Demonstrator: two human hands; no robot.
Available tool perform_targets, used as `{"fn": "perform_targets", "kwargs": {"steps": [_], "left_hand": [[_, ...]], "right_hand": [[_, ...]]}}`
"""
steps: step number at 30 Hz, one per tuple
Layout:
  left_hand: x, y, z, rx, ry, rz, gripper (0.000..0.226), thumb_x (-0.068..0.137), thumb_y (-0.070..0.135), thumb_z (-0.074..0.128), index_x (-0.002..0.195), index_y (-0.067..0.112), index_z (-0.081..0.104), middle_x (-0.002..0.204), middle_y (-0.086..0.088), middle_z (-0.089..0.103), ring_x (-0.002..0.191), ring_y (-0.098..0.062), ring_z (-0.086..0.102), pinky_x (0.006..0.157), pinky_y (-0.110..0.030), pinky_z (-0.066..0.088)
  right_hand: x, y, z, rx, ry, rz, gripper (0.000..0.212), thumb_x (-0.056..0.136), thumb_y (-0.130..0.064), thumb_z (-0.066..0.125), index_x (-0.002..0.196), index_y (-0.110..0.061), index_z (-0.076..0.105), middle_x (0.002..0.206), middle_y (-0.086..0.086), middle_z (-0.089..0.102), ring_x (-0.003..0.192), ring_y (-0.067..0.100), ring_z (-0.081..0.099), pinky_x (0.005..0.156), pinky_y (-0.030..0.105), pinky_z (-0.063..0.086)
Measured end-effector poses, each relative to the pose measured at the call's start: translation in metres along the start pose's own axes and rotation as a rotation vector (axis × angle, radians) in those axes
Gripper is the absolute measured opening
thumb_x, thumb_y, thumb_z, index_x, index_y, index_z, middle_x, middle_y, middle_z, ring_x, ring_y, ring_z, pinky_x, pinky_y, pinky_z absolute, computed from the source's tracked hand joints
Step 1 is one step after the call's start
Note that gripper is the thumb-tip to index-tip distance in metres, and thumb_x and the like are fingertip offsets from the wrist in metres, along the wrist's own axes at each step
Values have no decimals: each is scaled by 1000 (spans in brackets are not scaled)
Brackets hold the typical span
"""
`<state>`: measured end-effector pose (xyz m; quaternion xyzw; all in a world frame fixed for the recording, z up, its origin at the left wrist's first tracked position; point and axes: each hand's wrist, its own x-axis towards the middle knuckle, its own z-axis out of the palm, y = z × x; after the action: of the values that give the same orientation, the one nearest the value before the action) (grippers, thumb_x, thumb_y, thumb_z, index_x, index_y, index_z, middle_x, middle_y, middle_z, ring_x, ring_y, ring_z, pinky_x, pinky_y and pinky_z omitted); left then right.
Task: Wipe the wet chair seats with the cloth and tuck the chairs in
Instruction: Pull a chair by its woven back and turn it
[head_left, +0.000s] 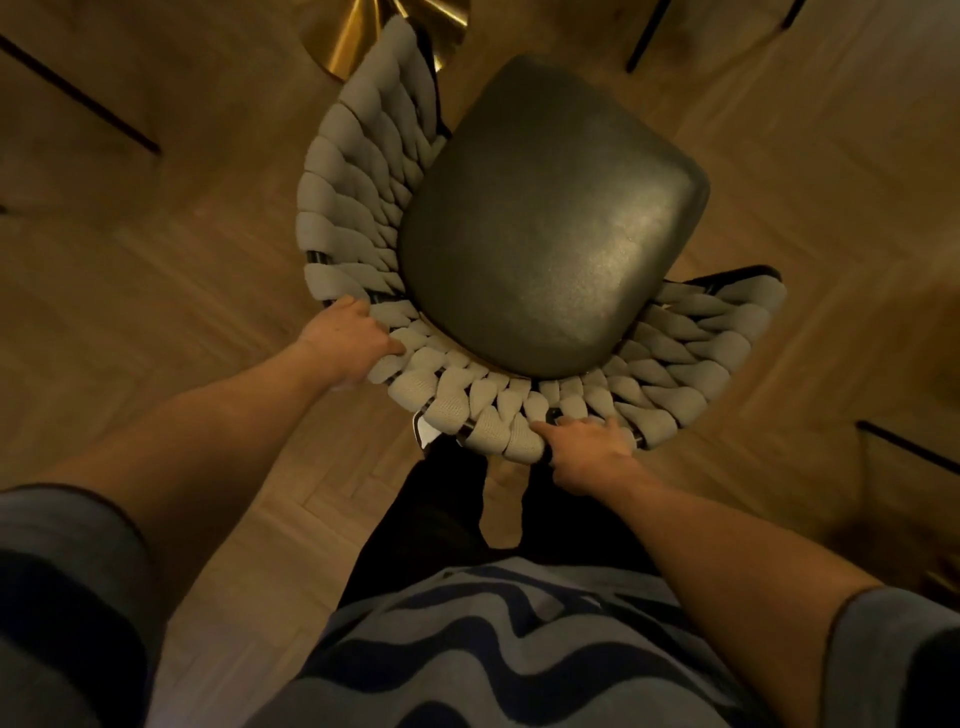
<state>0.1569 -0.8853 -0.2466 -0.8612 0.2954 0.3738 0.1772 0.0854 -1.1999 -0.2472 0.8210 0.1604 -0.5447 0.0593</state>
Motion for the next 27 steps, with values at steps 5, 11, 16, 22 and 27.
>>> {"fn": "perform_targets", "kwargs": {"steps": [5, 11, 16, 22, 27], "left_hand": [[-6, 68, 1, -181, -28, -137, 52, 92, 32, 55, 139, 47, 38, 121, 11, 60, 106, -24, 48, 91, -36, 37], [-4, 153, -5, -393, -12, -330, 54, 88, 30, 58, 138, 44, 41, 123, 6, 60, 111, -26, 48, 95, -38, 37], [4, 207, -7, -527, 26, -428, 59, 81, 38, 65, 136, 43, 45, 119, 4, 63, 107, -27, 52, 92, -39, 38], [-4, 229, -10, -648, 20, -482, 66, 76, 32, 67, 138, 33, 45, 130, 2, 56, 118, -29, 44, 99, -40, 36], [-22, 243, -21, -1169, 393, -847, 48, 76, 21, 61, 124, 23, 63, 128, -2, 54, 121, -23, 45, 101, -35, 38]], "right_hand": [[-2, 58, 0, -199, 48, -47, 66, 96, -35, 58, 155, -43, 30, 144, 2, 54, 133, 31, 49, 113, 55, 29], [-2, 126, -29, -497, 99, -150, 59, 97, -30, 55, 152, -42, 36, 140, 1, 58, 129, 26, 54, 110, 51, 31], [-1, 158, -47, -673, 151, -197, 55, 100, -31, 52, 152, -44, 37, 141, -1, 58, 130, 26, 54, 109, 51, 29], [-9, 163, -38, -688, 192, -205, 55, 95, -29, 61, 147, -34, 43, 138, 5, 58, 131, 30, 53, 115, 53, 24], [-24, 170, -32, -292, 377, -205, 31, 83, -23, 63, 113, -22, 58, 104, 2, 63, 107, 26, 61, 105, 40, 35]]}}
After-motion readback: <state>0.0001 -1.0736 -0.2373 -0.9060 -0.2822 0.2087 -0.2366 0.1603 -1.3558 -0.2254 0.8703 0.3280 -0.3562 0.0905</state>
